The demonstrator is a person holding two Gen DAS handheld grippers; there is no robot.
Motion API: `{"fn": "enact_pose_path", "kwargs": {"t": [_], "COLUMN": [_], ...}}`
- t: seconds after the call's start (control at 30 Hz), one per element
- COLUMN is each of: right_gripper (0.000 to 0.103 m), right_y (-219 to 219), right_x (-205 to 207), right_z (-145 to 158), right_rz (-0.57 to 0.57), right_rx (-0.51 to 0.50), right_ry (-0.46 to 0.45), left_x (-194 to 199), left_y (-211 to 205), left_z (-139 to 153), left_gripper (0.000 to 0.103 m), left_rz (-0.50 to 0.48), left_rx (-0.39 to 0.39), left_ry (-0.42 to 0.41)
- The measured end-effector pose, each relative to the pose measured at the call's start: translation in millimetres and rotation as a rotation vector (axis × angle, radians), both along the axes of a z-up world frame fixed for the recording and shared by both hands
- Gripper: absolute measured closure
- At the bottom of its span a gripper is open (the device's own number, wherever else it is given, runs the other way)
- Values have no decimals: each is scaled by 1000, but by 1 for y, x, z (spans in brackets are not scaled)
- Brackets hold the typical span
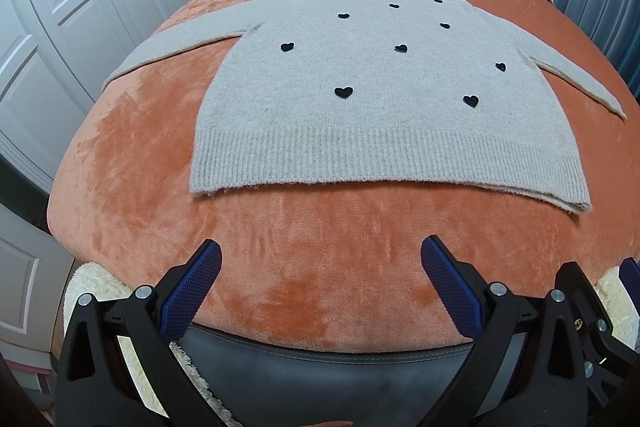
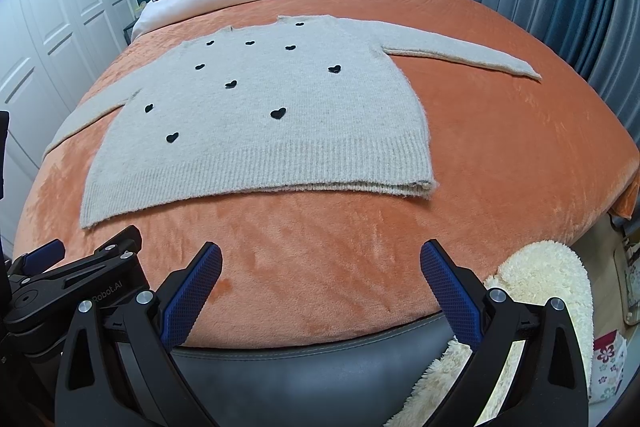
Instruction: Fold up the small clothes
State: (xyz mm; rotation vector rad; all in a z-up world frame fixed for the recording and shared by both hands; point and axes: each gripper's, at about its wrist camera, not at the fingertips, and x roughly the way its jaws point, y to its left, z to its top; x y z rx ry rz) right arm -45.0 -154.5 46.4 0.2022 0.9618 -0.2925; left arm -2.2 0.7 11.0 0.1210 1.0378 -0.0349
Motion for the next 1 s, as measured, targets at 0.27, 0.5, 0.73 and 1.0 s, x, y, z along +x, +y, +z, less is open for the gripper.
{"fn": "enact_pose_path", "kwargs": {"t": [0.27,0.5,0.73,1.0], "right_gripper": [5,5,5,6], "right_y": [-1,0,-2,-136], "right_x": [2,5,10,54], "right_z": [-3,-7,-12,-21], "right_rz": [-7,-10,13,-146], "right_rx": [6,8,34,205], "right_ry": [12,26,30,-37], "left_x": [1,3,11,49], "left_y": [2,0,-3,21], "left_z": [-5,-9,-14,-7], "left_gripper": [5,6,6,5], "left_rz": [2,1,-8,20], "left_rx": [0,12,-1,-118], "left_ry": [8,12,31,4]}}
